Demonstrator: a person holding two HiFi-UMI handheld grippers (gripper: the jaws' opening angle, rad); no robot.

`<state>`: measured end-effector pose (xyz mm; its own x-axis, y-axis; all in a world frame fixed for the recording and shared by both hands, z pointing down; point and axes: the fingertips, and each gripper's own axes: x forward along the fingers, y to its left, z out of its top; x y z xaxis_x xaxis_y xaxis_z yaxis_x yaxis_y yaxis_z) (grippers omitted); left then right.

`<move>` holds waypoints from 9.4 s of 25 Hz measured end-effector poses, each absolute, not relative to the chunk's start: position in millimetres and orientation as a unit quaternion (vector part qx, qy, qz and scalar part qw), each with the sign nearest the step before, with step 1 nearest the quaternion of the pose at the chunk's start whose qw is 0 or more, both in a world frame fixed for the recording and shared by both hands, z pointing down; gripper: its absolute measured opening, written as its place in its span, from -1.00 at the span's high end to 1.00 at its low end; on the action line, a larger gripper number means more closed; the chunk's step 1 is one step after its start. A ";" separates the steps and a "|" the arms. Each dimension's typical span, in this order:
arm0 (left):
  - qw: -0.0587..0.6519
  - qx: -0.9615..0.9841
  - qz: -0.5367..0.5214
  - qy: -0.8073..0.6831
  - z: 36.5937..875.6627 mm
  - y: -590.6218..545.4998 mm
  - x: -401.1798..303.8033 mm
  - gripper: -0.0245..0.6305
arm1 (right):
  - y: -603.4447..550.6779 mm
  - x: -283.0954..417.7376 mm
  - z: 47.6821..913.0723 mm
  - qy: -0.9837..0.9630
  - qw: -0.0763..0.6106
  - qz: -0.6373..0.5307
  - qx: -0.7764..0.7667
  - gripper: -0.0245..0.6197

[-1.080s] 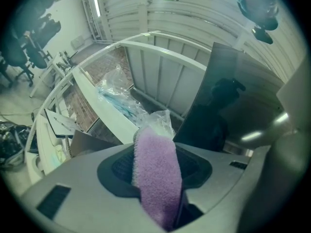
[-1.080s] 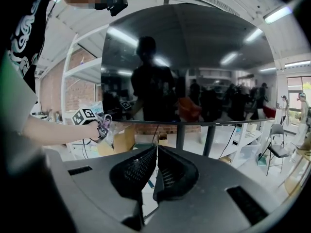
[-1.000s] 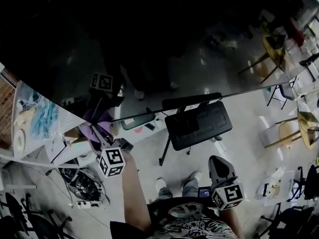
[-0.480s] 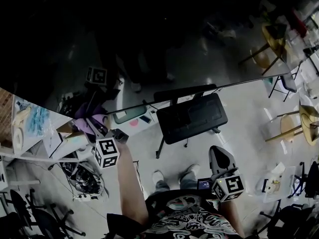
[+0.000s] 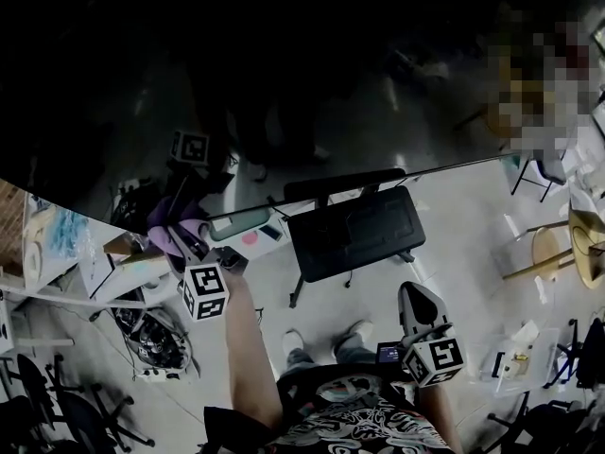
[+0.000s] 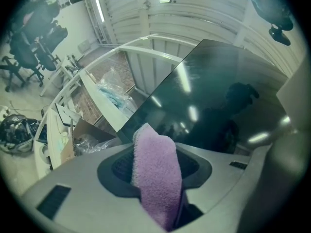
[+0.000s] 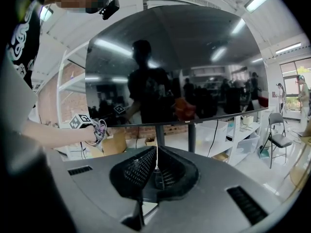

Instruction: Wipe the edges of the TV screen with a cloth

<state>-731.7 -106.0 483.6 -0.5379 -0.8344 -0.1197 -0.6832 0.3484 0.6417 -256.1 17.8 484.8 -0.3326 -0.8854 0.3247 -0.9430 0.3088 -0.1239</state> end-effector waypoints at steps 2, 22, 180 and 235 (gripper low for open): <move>0.115 0.464 -0.331 -0.813 482.9 -106.6 -724.3 0.39 | 15.6 -247.7 483.6 -0.805 0.097 0.145 0.567 0.83; 0.133 0.466 -0.358 -0.798 482.9 -118.5 -644.4 0.39 | -9.3 -181.6 478.6 -0.822 0.077 0.138 0.548 0.83; 0.125 0.474 -0.359 -0.794 454.7 -164.6 -303.9 0.41 | -131.2 139.6 448.5 -0.932 0.057 0.112 0.340 0.83; 0.168 0.569 -0.328 -0.735 470.2 -200.2 -142.0 0.41 | -95.0 241.6 463.7 -0.914 0.071 0.127 0.378 0.83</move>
